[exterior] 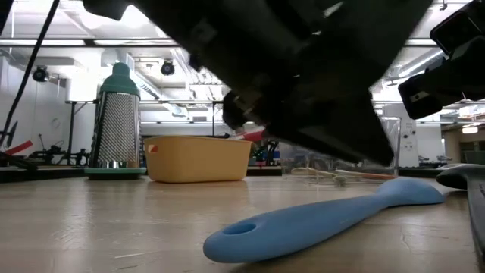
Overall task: Pick & Place Kitchen Items
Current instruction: Put the sky blue serving spoon into the orange bin
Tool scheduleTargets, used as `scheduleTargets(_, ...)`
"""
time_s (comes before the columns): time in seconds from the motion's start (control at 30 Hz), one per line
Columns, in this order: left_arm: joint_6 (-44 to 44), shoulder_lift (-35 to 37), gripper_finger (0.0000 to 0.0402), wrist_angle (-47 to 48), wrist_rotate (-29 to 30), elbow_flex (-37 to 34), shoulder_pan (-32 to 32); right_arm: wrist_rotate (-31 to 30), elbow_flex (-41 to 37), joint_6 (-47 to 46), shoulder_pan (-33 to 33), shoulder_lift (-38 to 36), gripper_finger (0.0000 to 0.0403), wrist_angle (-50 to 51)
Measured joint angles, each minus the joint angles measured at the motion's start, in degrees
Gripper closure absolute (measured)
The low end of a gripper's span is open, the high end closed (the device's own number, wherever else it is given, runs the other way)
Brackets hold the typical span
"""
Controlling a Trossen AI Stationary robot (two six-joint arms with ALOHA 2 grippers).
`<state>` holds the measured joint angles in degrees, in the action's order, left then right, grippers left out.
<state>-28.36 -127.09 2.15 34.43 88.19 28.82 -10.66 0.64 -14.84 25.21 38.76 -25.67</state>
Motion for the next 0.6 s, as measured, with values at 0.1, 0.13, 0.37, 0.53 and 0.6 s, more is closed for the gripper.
scheduleTargets(0.1,-1.3,-1.4,0.0257,0.5,0.0,2.0,0.1,0.0,0.0,0.0,0.0,0.0,0.0394,0.1)
scheduleTargets(0.13,-1.3,-1.7,0.0257,0.5,-0.7,2.3,0.1,0.0,0.0,0.0,0.0,0.0,0.0394,0.1)
scheduleTargets(0.37,-3.7,-2.0,0.0257,3.7,0.5,1.4,-0.2,0.0,-0.1,-0.2,0.0,0.0,0.0394,0.2)
scheduleTargets(0.53,-4.3,-2.0,0.0257,1.5,-2.6,0.6,-0.5,-0.1,-0.1,-0.2,0.0,0.0,0.0394,0.1)
scheduleTargets(0.6,-5.0,-2.0,0.0257,0.8,-2.8,0.6,-0.5,-0.7,-0.1,-0.2,0.0,0.0,0.0394,0.1)
